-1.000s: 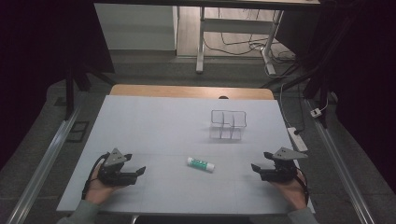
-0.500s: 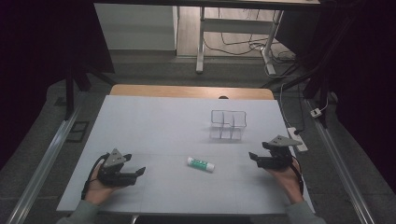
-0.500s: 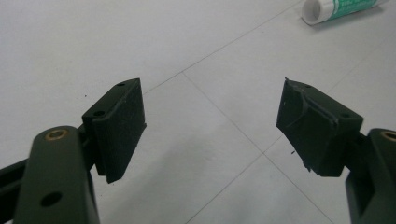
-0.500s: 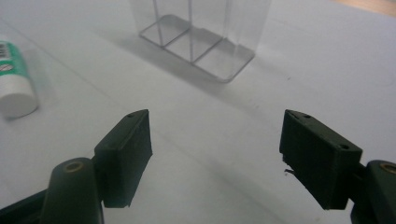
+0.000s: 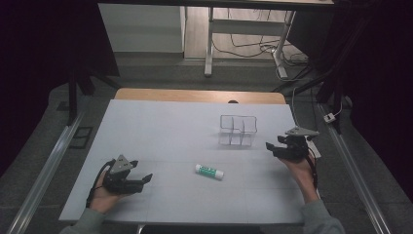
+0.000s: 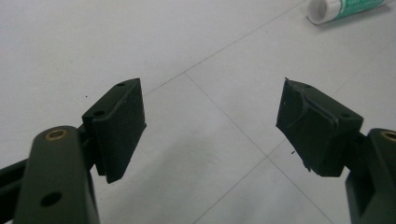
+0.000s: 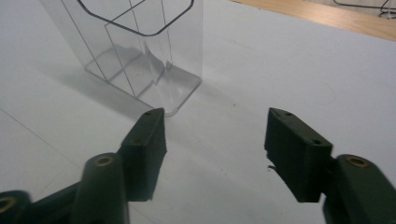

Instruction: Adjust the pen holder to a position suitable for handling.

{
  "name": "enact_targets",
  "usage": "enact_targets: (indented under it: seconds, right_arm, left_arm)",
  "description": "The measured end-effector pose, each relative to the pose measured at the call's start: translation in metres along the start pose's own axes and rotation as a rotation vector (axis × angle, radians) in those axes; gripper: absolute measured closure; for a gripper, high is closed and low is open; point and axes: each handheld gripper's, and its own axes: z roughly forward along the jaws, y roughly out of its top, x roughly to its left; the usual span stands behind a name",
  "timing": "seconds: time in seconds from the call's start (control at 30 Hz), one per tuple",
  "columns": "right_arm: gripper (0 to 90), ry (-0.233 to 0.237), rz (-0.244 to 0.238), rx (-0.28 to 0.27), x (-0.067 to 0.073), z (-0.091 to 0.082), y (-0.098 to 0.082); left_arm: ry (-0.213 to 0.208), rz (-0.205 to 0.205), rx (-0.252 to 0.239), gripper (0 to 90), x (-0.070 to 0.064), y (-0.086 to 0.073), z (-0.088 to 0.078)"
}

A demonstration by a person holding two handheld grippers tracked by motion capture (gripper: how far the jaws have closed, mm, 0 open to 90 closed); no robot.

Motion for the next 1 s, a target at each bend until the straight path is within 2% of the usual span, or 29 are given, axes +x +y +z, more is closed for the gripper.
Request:
enact_targets:
  seconds: [0.03, 0.1, 0.17, 0.2, 0.3, 0.37, 0.4, 0.43, 1.0]
  right_arm:
    - [46.7, 0.001, 0.000, 0.006, -0.002, 0.004, 0.002]
    - [49.3, -0.005, 0.003, 0.008, -0.003, 0.006, 0.004]
    - [58.1, -0.004, 0.005, -0.004, -0.006, 0.012, 0.008]
    - [58.1, -0.004, 0.005, -0.004, -0.006, 0.012, 0.008]
    - [73.2, -0.009, 0.012, 0.016, -0.010, 0.024, 0.012]
    - [82.7, 0.001, 0.020, 0.026, -0.010, 0.030, 0.013]
    - [82.7, 0.001, 0.020, 0.026, -0.010, 0.030, 0.013]
    - [89.4, 0.014, 0.017, 0.041, -0.010, 0.035, 0.013]
    - [89.5, 0.046, -0.011, 0.082, 0.003, 0.062, 0.016]
  left_arm:
    - [0.000, -0.001, 0.000, 23.6, 0.000, 0.000, 0.000]
    - [0.001, 0.001, -0.001, 23.6, 0.000, 0.000, -0.001]
    - [0.002, 0.000, -0.001, 23.7, 0.000, 0.000, -0.001]
    - [0.002, 0.001, 0.000, 23.7, 0.000, 0.000, -0.001]
    - [0.002, 0.003, 0.002, 23.6, 0.000, 0.000, 0.000]
    - [0.002, 0.003, 0.004, 23.6, 0.000, 0.000, 0.000]
    - [0.002, 0.003, 0.004, 23.6, 0.000, 0.000, 0.001]
    - [0.004, 0.004, 0.006, 23.7, 0.000, -0.001, 0.000]
    - [0.004, 0.011, 0.007, 23.8, -0.001, -0.001, 0.001]
